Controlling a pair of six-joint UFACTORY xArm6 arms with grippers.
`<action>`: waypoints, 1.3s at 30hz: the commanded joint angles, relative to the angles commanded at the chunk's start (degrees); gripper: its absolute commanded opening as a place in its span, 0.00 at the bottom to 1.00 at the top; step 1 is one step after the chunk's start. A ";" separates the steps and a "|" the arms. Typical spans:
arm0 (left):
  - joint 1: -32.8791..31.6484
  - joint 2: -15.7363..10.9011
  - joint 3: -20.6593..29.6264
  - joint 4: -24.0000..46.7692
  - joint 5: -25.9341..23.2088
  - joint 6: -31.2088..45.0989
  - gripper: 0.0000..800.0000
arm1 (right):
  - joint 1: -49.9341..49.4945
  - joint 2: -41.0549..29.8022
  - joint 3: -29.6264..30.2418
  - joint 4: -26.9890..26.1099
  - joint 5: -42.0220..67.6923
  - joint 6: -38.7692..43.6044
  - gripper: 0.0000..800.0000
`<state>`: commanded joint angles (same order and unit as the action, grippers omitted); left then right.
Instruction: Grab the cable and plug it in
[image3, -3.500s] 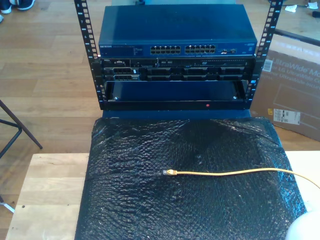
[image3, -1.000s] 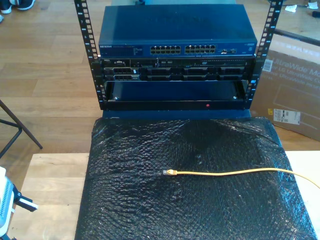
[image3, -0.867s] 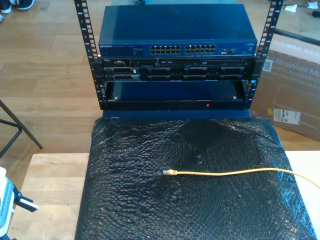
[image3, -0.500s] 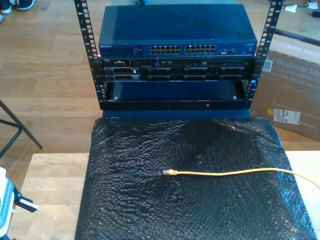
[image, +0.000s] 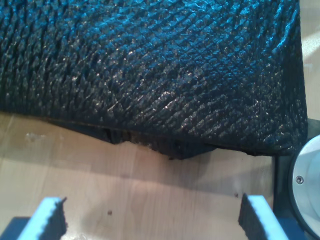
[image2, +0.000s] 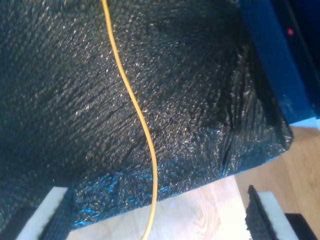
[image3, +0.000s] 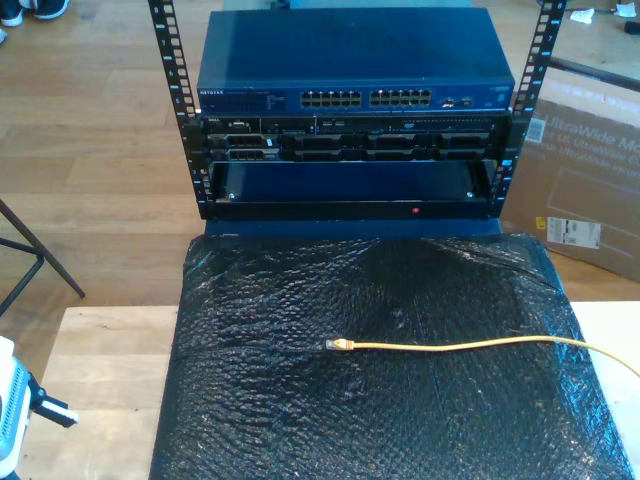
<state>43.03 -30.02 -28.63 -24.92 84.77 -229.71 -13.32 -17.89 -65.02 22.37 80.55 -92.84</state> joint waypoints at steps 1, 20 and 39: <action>0.00 0.09 0.00 0.09 0.00 0.00 1.00 | 1.93 0.44 0.00 -1.14 -0.79 0.88 1.00; 0.00 1.05 0.00 0.09 0.00 -0.09 1.00 | 30.15 6.15 4.13 -24.97 -10.90 29.01 0.98; -0.09 1.14 0.00 0.09 0.09 -0.18 1.00 | 43.60 21.19 4.04 -31.65 -21.45 48.88 0.97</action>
<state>42.95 -28.88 -28.63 -24.84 84.86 -229.89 30.29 3.30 -60.98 -9.27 59.10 -43.96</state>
